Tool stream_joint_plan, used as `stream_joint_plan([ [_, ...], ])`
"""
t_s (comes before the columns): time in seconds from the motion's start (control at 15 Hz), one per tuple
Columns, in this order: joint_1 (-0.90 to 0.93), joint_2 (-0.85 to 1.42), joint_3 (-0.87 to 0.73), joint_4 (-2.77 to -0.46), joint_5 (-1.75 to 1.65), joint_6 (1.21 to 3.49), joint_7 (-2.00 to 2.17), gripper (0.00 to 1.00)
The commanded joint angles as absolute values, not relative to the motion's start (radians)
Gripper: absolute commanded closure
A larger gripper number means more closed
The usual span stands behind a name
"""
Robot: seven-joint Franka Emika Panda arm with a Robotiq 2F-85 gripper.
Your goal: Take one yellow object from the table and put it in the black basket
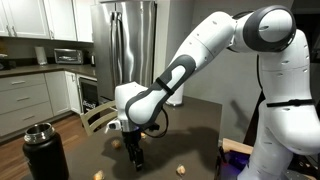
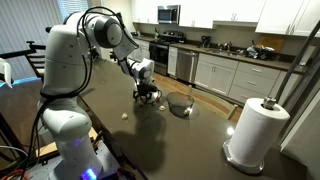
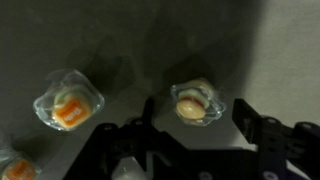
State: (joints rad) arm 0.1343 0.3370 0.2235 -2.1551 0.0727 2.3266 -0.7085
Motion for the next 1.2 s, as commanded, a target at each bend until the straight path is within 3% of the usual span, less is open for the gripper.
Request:
stream_joint_plan([
  [0.0, 0.153, 0.368, 0.201, -2.105, -0.029, 2.260, -0.605, 0.00],
  [0.07, 0.153, 0.373, 0.200, -2.097, -0.049, 2.244, -0.587, 0.32],
  [0.2, 0.150, 0.380, 0.199, -2.082, -0.071, 2.216, -0.567, 0.30],
  [0.8, 0.142, 0.367, 0.202, -2.046, -0.074, 2.118, -0.548, 0.88],
  [1.13, 0.152, 0.313, 0.200, -2.028, -0.073, 1.968, -0.470, 0.89],
])
